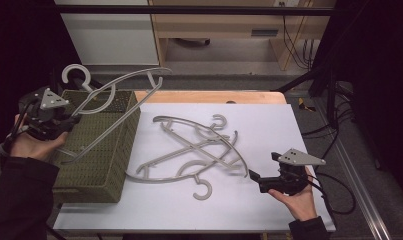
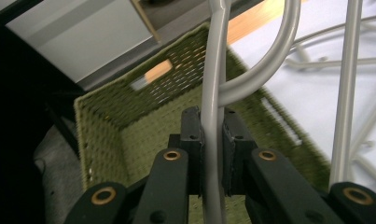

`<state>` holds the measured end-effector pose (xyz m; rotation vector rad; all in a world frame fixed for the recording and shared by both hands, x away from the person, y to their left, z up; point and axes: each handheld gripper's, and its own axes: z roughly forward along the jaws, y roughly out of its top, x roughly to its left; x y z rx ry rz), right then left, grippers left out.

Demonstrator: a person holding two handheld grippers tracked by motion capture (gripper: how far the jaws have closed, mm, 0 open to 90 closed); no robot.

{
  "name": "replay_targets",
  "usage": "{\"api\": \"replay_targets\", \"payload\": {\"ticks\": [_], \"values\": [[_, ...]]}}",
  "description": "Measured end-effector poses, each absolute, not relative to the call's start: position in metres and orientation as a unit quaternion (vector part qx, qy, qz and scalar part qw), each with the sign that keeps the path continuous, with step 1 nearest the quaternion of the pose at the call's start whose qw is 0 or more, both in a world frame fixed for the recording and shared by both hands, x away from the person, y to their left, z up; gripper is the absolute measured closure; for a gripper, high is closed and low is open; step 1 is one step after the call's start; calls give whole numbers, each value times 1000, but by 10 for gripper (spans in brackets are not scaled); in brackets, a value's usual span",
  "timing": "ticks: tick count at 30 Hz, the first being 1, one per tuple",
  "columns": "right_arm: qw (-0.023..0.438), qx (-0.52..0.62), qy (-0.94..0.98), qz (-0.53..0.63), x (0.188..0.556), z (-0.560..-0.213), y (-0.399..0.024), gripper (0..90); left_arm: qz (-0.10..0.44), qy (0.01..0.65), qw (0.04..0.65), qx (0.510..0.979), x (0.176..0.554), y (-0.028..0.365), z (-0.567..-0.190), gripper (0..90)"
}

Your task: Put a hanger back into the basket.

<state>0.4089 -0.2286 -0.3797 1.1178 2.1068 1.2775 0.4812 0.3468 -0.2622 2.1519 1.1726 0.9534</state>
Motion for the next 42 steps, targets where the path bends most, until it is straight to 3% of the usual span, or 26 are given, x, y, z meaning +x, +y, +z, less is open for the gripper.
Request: {"api": "replay_targets", "payload": {"ticks": [21,42], "values": [[217,405,764,453,411,-383,-227,48,376,463,183,781,507,405,-300,812],[216,405,765,452,411,-383,-226,50,381,477,143,779,500,434,-327,812]]}}
